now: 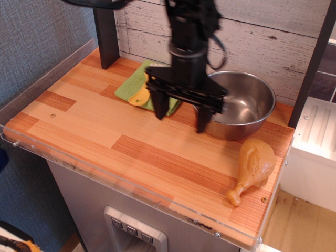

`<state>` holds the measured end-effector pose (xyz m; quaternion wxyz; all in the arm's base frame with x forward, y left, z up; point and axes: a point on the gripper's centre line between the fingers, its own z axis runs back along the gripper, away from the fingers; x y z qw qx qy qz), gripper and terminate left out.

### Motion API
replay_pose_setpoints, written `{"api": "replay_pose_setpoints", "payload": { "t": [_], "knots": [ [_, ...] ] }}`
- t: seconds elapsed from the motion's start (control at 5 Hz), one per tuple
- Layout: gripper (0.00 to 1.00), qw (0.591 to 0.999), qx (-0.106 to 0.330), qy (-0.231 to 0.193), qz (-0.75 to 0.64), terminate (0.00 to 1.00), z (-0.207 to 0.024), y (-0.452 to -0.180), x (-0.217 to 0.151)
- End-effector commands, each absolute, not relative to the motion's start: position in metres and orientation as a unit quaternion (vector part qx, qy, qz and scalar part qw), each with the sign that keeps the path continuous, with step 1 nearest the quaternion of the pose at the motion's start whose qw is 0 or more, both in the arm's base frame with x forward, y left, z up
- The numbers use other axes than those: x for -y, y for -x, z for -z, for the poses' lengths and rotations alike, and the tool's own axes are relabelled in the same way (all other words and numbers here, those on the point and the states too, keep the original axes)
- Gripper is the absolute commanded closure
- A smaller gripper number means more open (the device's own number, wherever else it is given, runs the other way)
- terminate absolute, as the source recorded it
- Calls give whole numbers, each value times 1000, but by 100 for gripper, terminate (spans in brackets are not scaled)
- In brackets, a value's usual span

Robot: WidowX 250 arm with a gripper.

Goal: Move the chicken to the far left edge of the counter.

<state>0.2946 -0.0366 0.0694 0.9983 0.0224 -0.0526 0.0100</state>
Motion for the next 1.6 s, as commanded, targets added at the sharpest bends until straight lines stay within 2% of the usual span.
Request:
{"api": "replay_pose_setpoints", "payload": {
  "t": [0.0,0.2,0.6,0.8,1.2,1.4],
  "knots": [
    [0,997,76,3,25,0,-63,-295,91],
    [0,994,68,11,83,0,-54,-289,97],
    [0,989,57,0,136,0,-33,-277,105],
    [0,987,60,-18,149,0,-17,-279,116],
    [0,985,42,-12,168,0,3,-288,131],
    [100,984,29,-2,176,0,7,-287,128]
  ]
}}
